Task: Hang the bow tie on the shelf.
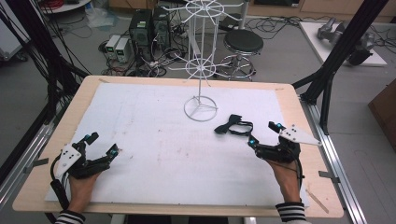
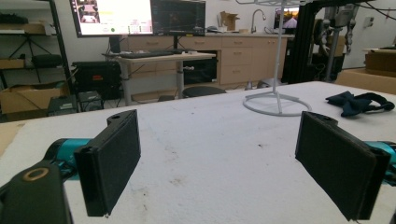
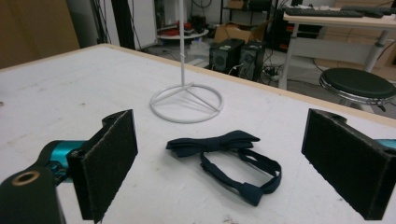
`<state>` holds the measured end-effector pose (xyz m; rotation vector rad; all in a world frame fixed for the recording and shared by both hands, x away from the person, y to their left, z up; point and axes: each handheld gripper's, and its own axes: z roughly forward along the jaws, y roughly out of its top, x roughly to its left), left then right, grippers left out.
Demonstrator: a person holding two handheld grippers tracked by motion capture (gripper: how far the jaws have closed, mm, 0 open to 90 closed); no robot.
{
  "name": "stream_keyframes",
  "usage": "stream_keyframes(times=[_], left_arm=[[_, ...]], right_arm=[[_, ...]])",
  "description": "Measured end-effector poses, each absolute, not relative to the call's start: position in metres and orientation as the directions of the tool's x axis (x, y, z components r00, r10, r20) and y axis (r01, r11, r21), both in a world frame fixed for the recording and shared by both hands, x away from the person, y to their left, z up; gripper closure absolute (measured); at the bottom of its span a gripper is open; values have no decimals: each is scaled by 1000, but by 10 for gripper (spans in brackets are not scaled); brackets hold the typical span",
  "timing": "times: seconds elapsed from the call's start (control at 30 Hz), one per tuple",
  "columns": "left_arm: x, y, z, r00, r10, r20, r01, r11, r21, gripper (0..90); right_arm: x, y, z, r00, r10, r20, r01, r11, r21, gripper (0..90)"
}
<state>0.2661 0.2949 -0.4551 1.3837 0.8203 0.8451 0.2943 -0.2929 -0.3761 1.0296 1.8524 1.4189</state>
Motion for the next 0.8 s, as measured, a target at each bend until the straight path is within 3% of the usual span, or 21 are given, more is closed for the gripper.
stream_keyframes(times=[0.8], left_arm=[[266,295,-455,479,878,-2,-19,13,1000,145]], right_arm=[[370,-294,-372,-554,831,-55,434,344,832,101]])
